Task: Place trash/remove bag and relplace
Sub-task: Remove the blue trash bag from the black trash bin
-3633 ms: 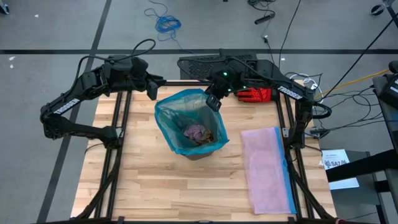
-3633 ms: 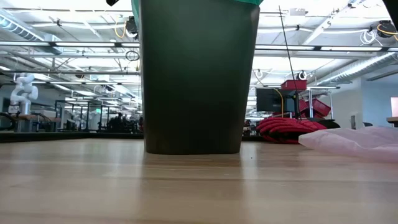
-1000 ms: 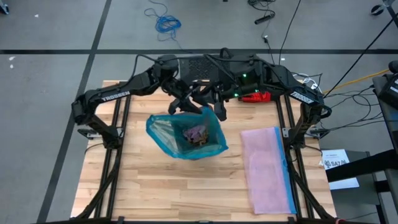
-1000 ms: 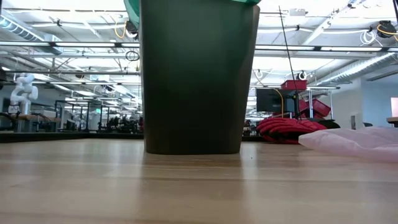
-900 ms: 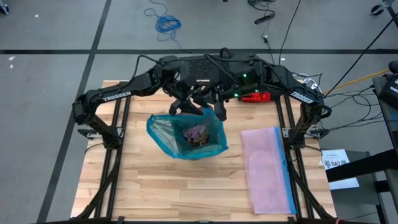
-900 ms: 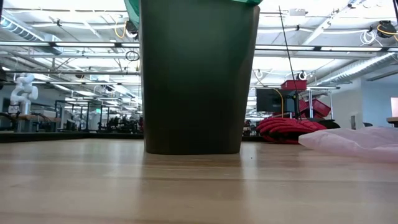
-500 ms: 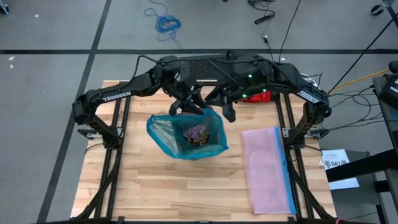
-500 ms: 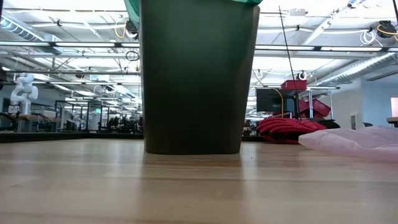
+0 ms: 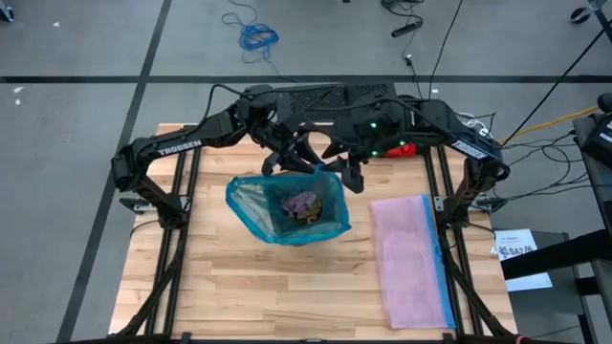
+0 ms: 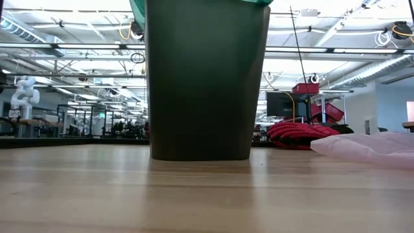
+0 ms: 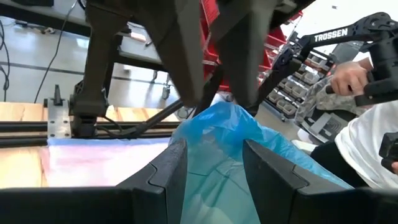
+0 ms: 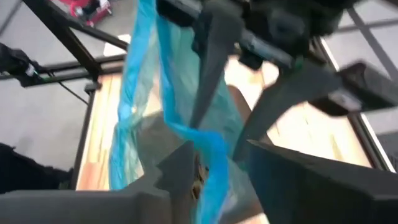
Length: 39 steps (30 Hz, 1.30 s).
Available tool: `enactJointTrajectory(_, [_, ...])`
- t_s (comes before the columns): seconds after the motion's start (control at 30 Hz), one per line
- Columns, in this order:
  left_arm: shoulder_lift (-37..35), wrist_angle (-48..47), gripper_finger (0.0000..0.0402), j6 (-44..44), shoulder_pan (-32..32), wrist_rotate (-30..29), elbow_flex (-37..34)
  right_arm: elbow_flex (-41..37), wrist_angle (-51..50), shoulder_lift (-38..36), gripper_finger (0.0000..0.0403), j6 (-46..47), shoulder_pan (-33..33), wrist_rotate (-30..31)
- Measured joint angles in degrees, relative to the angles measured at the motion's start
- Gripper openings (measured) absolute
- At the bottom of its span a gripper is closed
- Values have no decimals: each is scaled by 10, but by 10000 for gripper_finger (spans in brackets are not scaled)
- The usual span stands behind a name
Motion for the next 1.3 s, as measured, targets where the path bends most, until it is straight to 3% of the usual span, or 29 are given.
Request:
enactJointTrajectory(0.27, [0, 0, 150, 0, 1, 0, 0, -1, -2, 4, 9, -23, -1, 11])
enactJointTrajectory(0.7, [0, -35, 151, 0, 37, 7, 0, -1, 78, -9, 0, -29, 10, 25])
enactJointTrajectory(1.07, [-1, -10, 186, 21, 7, 32, 0, -1, 99, -10, 0, -36, 9, 24])
enactJointTrajectory(1.3, [-1, -11, 169, 63, -7, -37, 0, -1, 111, -10, 0, -42, 9, 23])
